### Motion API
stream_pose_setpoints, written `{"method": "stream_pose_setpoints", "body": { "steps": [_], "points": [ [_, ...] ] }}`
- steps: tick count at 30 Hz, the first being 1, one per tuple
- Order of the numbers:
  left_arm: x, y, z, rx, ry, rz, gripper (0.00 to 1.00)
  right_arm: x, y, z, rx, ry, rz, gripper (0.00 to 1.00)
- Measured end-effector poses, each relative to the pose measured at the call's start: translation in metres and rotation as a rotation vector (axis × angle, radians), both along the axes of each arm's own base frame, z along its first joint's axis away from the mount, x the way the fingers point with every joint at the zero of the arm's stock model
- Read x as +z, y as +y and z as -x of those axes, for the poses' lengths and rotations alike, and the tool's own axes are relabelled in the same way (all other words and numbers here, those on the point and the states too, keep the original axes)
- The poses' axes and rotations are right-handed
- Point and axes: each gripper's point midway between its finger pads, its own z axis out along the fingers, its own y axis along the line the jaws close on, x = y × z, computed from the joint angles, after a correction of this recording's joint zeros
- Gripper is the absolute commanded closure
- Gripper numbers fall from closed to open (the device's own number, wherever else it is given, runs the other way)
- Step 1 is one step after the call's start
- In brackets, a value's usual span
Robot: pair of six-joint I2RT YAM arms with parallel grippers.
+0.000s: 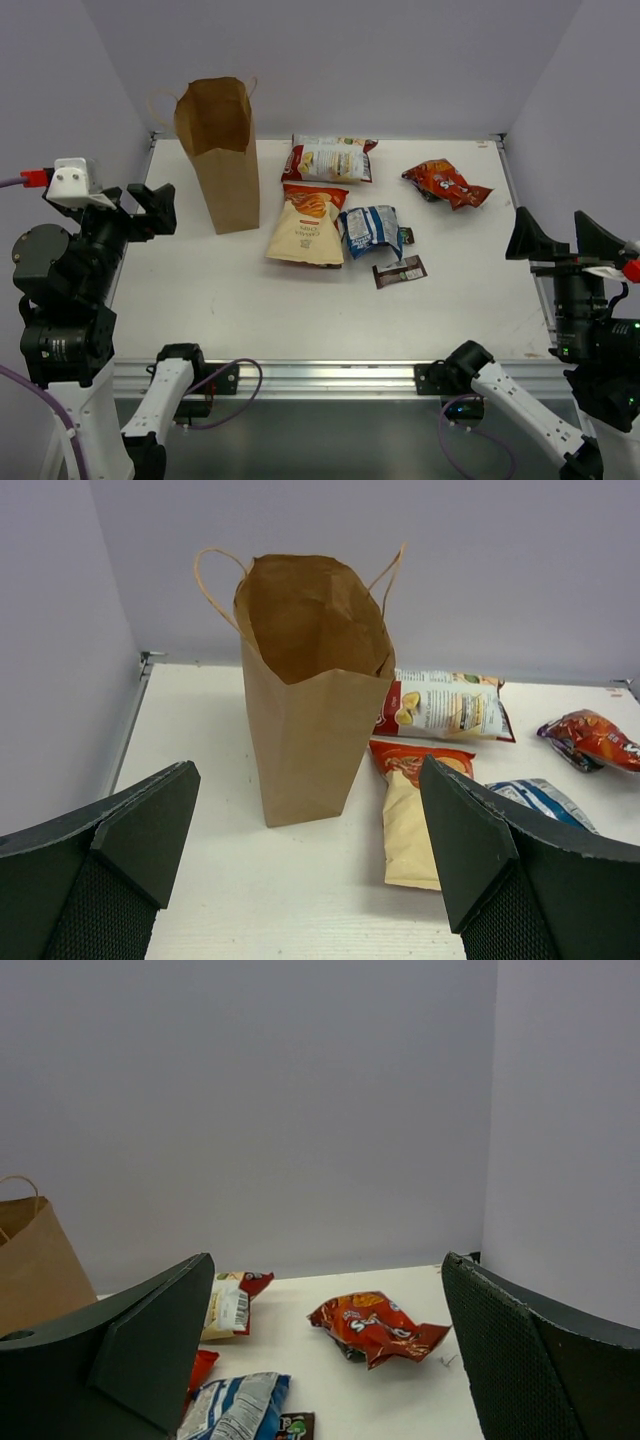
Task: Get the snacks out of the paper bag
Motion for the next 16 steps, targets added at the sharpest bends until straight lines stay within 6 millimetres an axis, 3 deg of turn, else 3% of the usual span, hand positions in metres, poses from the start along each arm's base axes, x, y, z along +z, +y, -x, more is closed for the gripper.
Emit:
{"method": "stream_pose_setpoints", "body": {
  "steps": [16],
  "points": [
    [-0.0112, -0.0025, -0.0105, -0.017, 0.027, 0.003, 0.00, 0.0018, 0.0087, -0.0002, 0.045, -0.015, 0.011, 0.01]
  ]
}}
